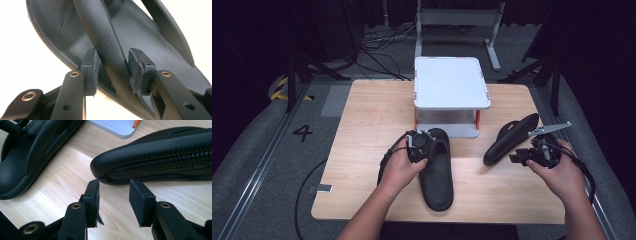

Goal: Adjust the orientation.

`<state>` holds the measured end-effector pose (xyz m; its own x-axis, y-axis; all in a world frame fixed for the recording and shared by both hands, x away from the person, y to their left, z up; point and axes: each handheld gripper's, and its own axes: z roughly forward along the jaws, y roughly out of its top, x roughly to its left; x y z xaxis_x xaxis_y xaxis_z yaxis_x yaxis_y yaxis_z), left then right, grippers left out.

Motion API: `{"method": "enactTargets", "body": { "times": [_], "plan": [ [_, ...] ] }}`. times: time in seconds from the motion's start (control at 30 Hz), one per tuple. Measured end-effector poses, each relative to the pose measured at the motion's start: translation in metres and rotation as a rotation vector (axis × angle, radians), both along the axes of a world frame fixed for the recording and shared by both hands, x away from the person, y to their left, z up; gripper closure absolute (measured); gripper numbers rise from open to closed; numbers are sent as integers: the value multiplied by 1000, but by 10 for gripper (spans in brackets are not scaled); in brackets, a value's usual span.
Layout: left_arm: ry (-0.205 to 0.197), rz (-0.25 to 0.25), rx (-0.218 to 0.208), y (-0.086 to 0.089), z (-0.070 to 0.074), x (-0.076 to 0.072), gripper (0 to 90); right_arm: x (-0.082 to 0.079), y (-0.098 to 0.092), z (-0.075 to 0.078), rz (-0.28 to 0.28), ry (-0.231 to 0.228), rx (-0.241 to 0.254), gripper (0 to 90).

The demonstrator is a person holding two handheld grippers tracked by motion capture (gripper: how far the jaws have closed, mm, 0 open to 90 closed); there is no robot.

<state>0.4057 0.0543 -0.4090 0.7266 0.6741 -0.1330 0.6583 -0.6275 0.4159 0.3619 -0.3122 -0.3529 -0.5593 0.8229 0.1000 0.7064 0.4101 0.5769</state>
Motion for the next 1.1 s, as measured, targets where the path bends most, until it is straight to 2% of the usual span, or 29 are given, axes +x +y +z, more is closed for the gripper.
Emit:
{"method": "enactTargets", "body": {
  "times": [0.13, 0.17, 0.23, 0.3, 0.43, 0.47, 0.5, 0.6, 0.67, 0.7, 0.73, 0.8, 0.9, 0.93, 1.0, 1.1],
  "plan": [
    [27, 1, 19, 6, 3, 0, 643, 1, -1, 0, 0, 2, 2, 617],
    [43, 27, 14, 6, 2, -2, 647, 1, -1, -1, 0, 4, 1, 617],
    [41, 36, 31, 6, 2, -4, 650, 1, -1, -1, -2, 4, 1, 617],
    [41, 80, 37, 5, 5, -11, 648, 1, -1, -1, -3, 4, 6, 617],
    [57, 91, 43, 6, 8, -15, 614, 1, -2, 1, -6, 0, 13, 615],
    [33, 97, 9, 8, 10, -16, 575, 1, -3, 1, -3, 0, 19, 614],
    [17, 97, 3, 9, 12, -16, 493, 1, -2, 0, -2, 1, 30, 608],
    [-23, 98, -13, 14, 17, -17, 446, 2, 0, -1, 1, 8, 39, 608],
    [-30, 94, -19, 16, 19, -16, 436, 3, 1, -2, 3, 2, 27, 608],
    [-50, 98, -23, 21, 22, -16, 420, 4, 2, -2, 1, 2, 21, 608],
    [-50, 98, -23, 21, 22, -16, 401, 4, 2, -2, 1, 2, 21, 608],
    [-90, 86, -9, 30, 26, -14, 387, 6, 1, -2, -3, -6, 22, 607],
    [-114, 92, 7, 47, 30, -10, 363, 11, -1, -3, -15, -15, 19, 598],
    [-114, 92, 7, 47, 30, -10, 363, 12, -2, -3, -16, -21, 17, 593],
    [-125, 87, 17, 60, 32, -8, 360, 15, -3, -3, -21, -27, 12, 583],
    [-119, 90, 39, 76, 31, -7, 336, 22, -5, -2, -26, -43, -2, 578]
  ]
}}
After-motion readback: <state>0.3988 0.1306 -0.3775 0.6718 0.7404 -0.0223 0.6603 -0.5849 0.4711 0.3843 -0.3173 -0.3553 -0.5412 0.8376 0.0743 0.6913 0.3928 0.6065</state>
